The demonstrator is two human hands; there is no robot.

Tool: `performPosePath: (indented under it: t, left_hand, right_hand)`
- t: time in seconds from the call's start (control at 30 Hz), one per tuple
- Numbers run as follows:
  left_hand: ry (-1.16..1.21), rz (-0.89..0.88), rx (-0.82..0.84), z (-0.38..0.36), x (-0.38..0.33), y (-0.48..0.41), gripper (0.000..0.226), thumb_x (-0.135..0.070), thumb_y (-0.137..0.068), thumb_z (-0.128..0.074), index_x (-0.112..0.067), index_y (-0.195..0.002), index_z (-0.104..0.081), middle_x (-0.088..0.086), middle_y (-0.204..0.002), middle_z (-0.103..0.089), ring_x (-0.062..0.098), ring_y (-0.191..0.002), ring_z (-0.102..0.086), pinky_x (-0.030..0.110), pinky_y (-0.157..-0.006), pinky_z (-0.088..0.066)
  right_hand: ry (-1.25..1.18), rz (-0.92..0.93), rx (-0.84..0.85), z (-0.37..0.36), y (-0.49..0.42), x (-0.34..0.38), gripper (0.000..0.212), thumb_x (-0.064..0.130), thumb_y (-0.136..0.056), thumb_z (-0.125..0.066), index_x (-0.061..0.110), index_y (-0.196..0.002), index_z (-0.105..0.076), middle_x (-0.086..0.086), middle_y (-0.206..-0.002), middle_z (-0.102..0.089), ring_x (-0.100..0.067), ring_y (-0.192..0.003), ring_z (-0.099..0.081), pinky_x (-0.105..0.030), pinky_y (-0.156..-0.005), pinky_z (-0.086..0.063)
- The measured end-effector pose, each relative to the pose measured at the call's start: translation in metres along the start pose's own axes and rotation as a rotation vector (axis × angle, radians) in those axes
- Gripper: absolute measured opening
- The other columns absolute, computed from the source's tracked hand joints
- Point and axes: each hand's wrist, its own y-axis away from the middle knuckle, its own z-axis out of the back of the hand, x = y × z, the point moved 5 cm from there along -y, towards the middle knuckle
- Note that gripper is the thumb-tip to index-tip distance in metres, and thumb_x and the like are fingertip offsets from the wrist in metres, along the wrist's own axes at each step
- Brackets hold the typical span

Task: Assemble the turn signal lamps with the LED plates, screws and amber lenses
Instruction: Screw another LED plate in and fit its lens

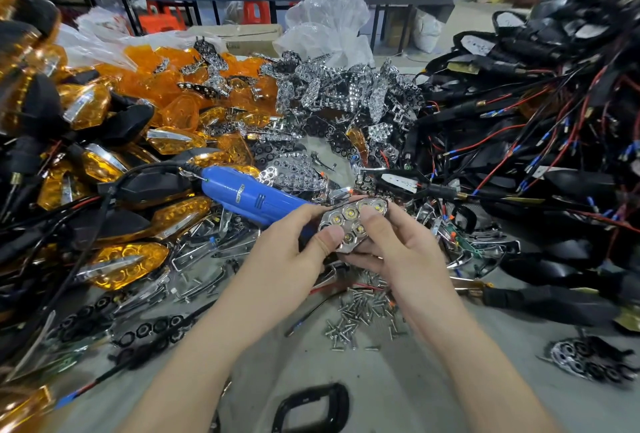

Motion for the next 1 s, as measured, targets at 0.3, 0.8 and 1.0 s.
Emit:
performPosePath:
  t: [0.3, 0.8, 1.0]
  left_hand:
    - [0.051, 0.06, -0.025, 0.0, 0.006, 0.001, 0.018, -0.028, -0.096, -0.065, -0.046, -0.097, -0.068, -0.031, -0.074, -0.067, -0.009, -0.061, -0.058, 0.007, -0.059, -0.04]
    - [0.0, 0.046, -0.011, 0.001, 0.008, -0.001, 0.013, -0.023, -0.097, -0.063, -0.035, -0.101, -0.065, -0.034, -0.07, -0.063, -0.009, -0.066, -0.056, 0.008, -0.059, -0.037]
    - [-0.049, -0.019, -0.023, 0.004, 0.003, 0.001, 0.011, -0.028, -0.097, -0.062, -0.037, -0.104, -0.06, -0.027, -0.09, -0.066, -0.001, -0.08, -0.06, 0.011, -0.066, -0.039]
  right_hand:
    - [0.008, 0.007, 0.015, -0.002, 0.001, 0.002, 0.019, 0.038, -0.088, -0.066, 0.027, -0.099, -0.076, 0.0, -0.097, -0.079, -0.012, -0.086, -0.076, -0.028, -0.07, -0.062]
    - [-0.004, 0.025, -0.034, -0.006, 0.003, 0.0, 0.027, 0.039, -0.086, -0.065, 0.023, -0.106, -0.073, -0.003, -0.101, -0.079, -0.013, -0.09, -0.075, -0.026, -0.072, -0.061]
    - [-0.018, 0.055, -0.034, -0.006, 0.004, 0.004, 0.031, 0.052, -0.096, -0.059, 0.029, -0.108, -0.075, -0.004, -0.116, -0.073, -0.025, -0.103, -0.073, -0.033, -0.076, -0.063]
